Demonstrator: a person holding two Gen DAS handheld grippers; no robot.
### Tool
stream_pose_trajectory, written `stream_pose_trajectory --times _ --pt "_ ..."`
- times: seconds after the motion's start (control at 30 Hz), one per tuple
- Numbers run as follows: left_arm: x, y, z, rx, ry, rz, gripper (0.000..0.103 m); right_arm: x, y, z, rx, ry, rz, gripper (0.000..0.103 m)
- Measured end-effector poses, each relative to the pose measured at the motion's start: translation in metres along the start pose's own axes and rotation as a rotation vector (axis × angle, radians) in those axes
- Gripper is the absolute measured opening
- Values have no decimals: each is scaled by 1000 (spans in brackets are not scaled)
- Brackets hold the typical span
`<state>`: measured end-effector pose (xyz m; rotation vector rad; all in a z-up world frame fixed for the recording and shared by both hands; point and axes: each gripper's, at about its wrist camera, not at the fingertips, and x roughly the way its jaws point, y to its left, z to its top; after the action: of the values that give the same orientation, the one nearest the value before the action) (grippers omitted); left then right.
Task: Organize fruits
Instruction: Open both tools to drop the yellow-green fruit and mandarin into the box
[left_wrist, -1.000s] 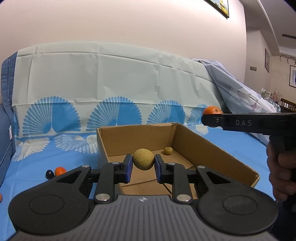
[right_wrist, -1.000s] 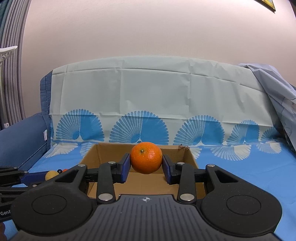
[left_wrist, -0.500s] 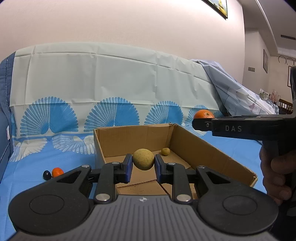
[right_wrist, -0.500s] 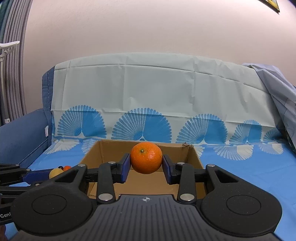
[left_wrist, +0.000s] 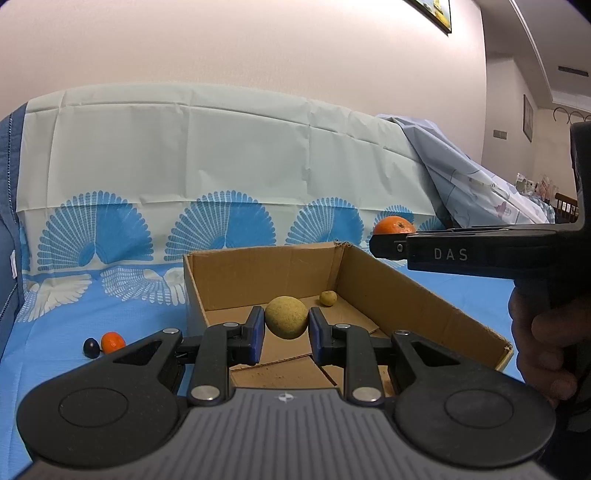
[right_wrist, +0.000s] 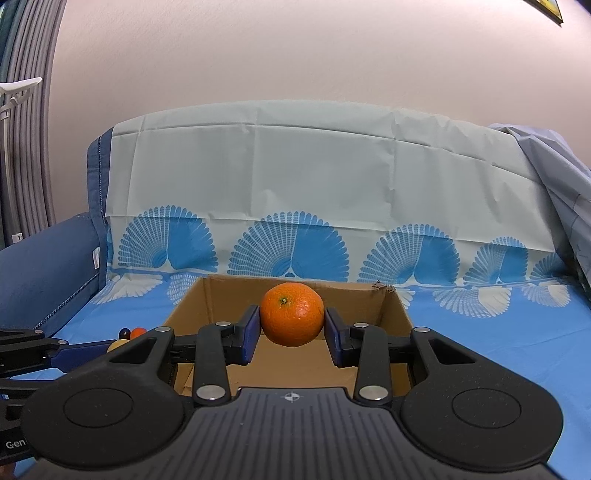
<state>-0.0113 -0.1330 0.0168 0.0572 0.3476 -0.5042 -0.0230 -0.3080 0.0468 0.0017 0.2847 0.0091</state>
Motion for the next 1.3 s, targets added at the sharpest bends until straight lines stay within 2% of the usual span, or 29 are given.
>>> stream_pose_trajectory --times 0.67,0.7,0.73,0.77,0.8,1.1,1.3 --pt "0 0 0 -2 -12 -1 28 3 2 -1 -10 8 8 39" --pt "0 0 1 -7 -17 2 30 4 2 -1 -11 10 3 44" --pt "0 1 1 -14 -17 0 39 5 3 -1 -14 10 -6 58" --pt "-1 2 1 -23 -17 -4 44 5 3 -1 -12 8 -14 63" --pt "-1 3 1 -28 -19 -2 44 4 2 0 -7 4 -16 66" --pt "-3 3 3 -27 -31 25 44 2 1 -2 -7 0 -35 67" --pt "-11 4 2 -17 -89 63 44 -2 2 -2 4 -10 -49 70"
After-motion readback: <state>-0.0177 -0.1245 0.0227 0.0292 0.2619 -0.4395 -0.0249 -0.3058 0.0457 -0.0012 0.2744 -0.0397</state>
